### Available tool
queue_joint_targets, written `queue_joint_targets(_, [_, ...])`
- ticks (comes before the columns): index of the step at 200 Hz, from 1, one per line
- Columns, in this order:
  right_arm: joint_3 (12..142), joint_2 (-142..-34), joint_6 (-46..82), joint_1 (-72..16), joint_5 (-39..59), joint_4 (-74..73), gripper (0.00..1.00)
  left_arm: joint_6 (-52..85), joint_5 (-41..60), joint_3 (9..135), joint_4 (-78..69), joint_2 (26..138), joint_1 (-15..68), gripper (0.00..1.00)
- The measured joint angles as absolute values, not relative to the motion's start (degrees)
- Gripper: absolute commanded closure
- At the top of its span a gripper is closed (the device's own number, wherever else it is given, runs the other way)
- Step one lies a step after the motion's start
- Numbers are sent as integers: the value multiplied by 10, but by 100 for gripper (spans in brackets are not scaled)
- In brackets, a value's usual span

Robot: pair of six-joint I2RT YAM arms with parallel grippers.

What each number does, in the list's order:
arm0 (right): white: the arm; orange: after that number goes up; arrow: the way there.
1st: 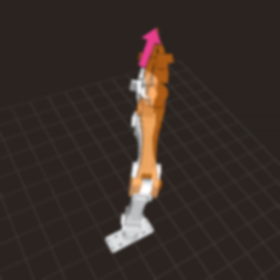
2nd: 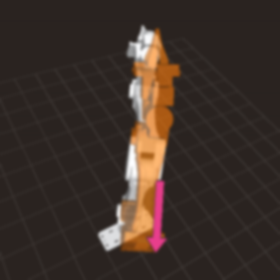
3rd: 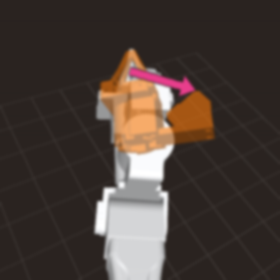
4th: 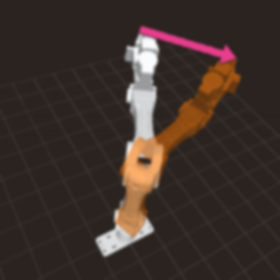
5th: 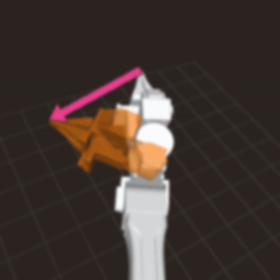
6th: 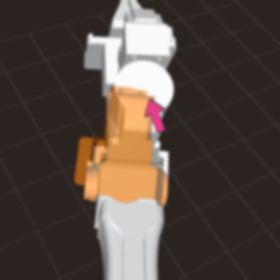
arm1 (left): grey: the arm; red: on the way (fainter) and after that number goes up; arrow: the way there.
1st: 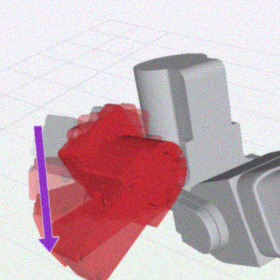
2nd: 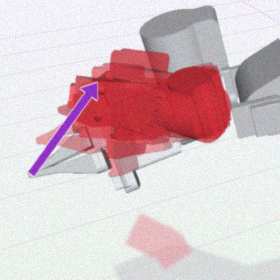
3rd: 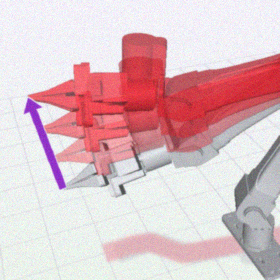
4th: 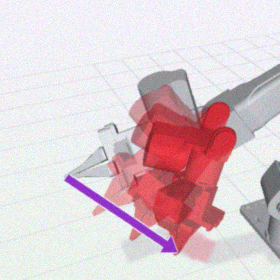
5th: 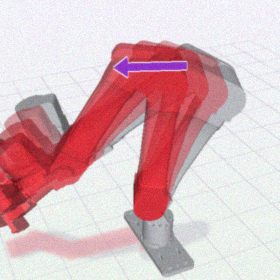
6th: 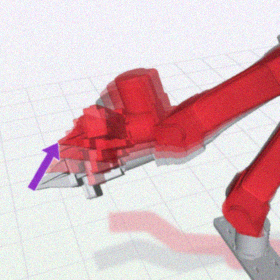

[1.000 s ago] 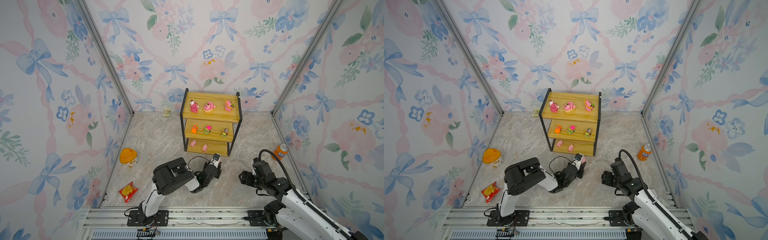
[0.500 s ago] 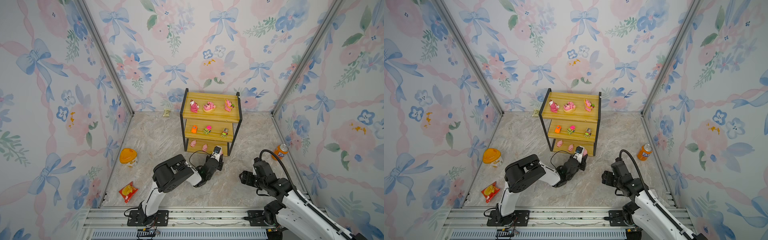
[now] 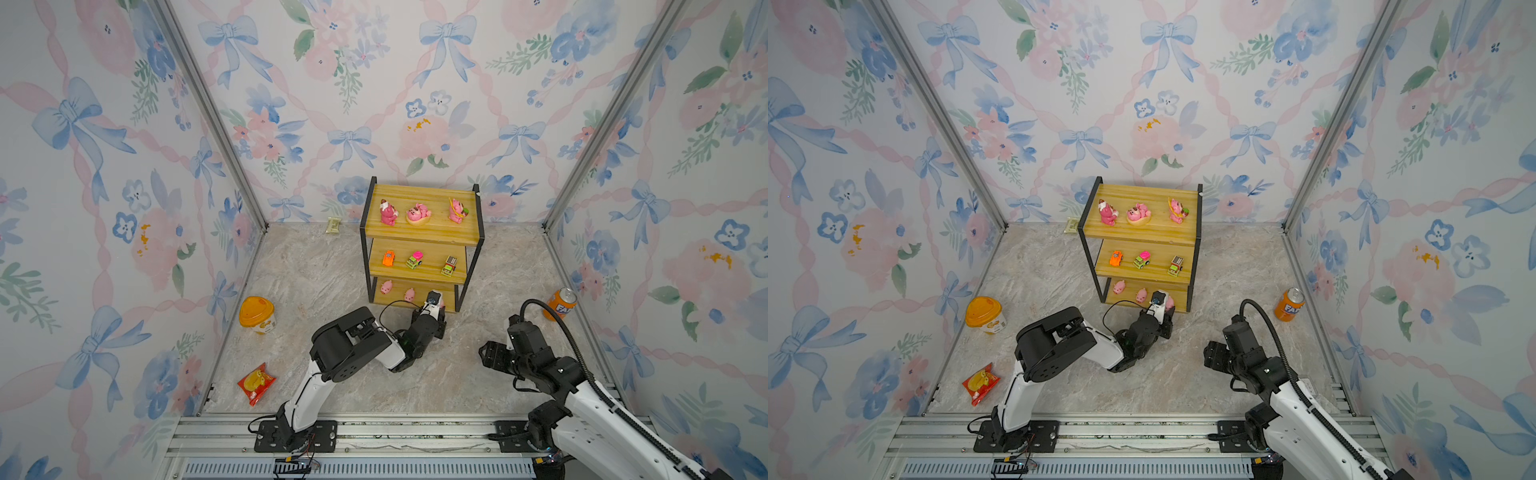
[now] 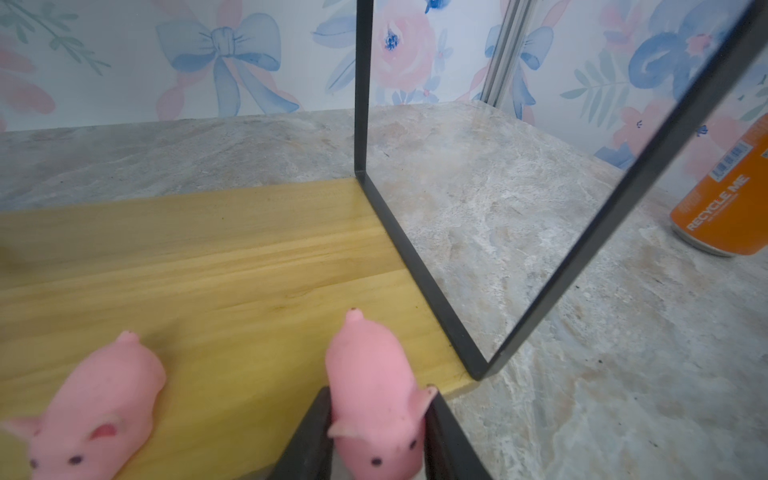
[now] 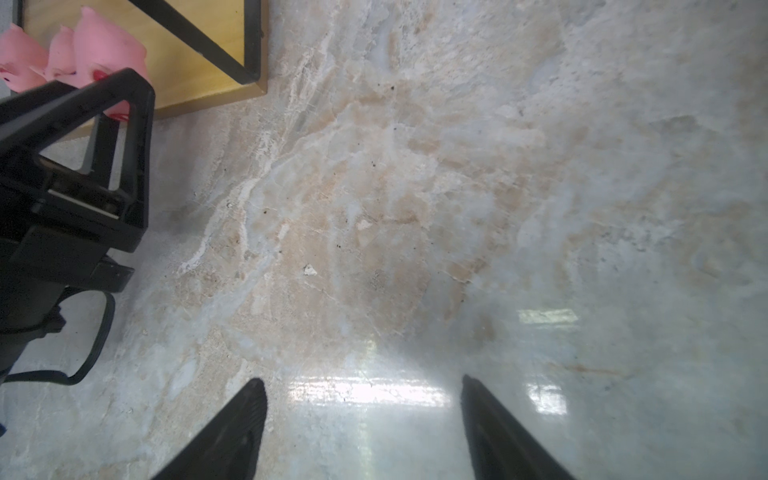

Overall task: Place and organize the plastic toys onto the shelf
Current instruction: 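Carry the pink pig with the left gripper onto the bottom shelf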

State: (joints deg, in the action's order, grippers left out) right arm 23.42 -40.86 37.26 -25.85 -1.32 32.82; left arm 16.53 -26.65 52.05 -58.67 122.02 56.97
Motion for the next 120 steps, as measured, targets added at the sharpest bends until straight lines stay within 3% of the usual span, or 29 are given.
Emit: queue_joint_targets(120, [234,-402,369,-251,-13,335,24,177,-255,553,-586,1252,565,62])
